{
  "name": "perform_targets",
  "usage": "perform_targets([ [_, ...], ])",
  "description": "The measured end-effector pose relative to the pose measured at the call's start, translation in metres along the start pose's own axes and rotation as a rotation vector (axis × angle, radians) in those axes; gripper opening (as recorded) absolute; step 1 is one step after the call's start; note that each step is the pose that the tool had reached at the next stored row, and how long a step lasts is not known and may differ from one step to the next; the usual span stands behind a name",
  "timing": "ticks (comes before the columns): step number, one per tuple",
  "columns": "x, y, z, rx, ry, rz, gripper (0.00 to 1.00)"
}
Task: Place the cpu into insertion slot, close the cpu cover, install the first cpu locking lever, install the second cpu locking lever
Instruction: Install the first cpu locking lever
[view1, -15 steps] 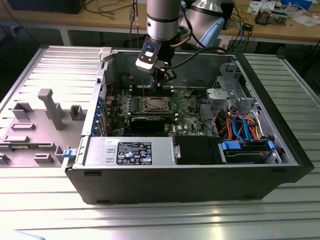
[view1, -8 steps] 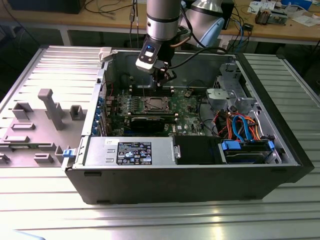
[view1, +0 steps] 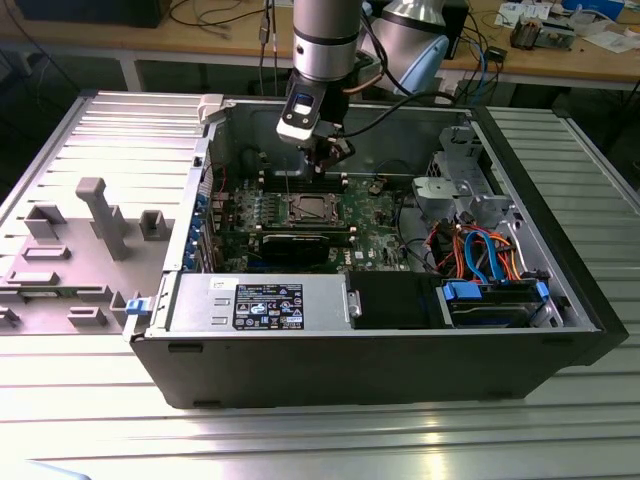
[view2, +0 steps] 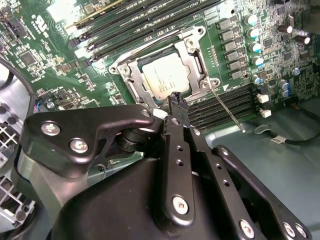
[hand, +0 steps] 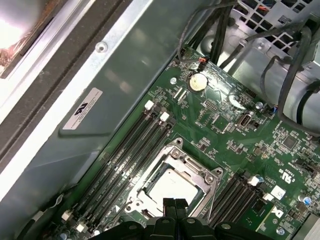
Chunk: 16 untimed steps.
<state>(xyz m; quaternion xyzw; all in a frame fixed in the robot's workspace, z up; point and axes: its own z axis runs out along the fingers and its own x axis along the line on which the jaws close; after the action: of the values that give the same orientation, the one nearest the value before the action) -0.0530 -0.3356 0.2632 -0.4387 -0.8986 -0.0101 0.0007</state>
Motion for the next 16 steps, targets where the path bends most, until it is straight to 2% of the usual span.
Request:
perform_targets([
  [5,0.0004,-0.0005,0.0,0.0007,0.0013,-0.074,0.11],
  [7,0.0026,-0.0033,0.0,0.0007,0.0015,-0.078,0.11],
  [9,0.003,-0.0038,0.0,0.0017,0.0022,-0.079,0.11],
  [11,0.003,-0.0039,0.0,0.002,0.0026,-0.095,0.11],
  [13,0.003,-0.0039,-0.0001,0.0025,0.0034,-0.14,0.11],
  [16,0.003,-0.0039,0.0001,0.0035,0.005,-0.233,0.11],
])
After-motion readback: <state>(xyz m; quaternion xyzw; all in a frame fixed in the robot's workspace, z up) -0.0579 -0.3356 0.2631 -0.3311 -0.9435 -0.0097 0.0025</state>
